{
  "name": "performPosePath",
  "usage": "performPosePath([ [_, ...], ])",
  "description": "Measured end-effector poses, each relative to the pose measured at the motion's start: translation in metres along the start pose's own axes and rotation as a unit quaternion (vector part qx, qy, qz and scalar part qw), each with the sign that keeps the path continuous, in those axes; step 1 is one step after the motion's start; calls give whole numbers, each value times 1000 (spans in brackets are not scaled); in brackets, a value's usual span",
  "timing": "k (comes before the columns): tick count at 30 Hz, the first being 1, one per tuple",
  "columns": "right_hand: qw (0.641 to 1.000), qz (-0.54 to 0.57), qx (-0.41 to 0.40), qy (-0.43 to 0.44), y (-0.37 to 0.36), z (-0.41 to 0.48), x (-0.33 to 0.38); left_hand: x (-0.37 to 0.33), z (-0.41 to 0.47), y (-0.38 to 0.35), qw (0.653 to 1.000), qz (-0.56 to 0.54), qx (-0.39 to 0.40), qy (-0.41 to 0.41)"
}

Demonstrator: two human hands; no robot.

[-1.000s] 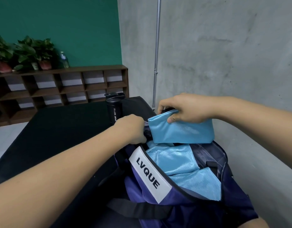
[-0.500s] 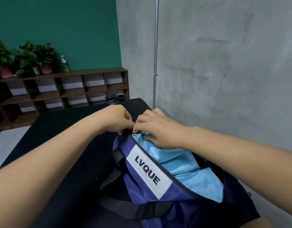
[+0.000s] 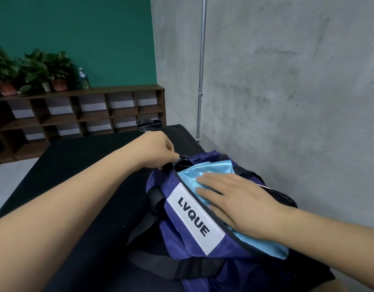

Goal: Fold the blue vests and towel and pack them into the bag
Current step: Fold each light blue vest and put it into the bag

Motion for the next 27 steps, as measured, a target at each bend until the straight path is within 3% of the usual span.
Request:
performPosePath([
  [8,994,-18,109,8,-34,5,-2,-9,3,-5,1000,7,-7,-15],
  [15,992,-36,110,-42,-32,38,-14,-12,-2,-7,1000,6,16,-9],
  [22,983,7,167,-74,-32,36,0,-10,16,-14,980,194,35,1],
  [27,973,105,178,-106,-14,29,13,-21,46,-33,976,217,19,-25],
])
Point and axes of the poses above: each hand's wrist, its own z-axis towards the middle knuckle, its own y-axis out of the back of the hand, x = y × z, the point moved 1 cm from there along z, towards the middle knuckle, and after that the axes turned 3 degrees about -y, right-handed, at the moved point
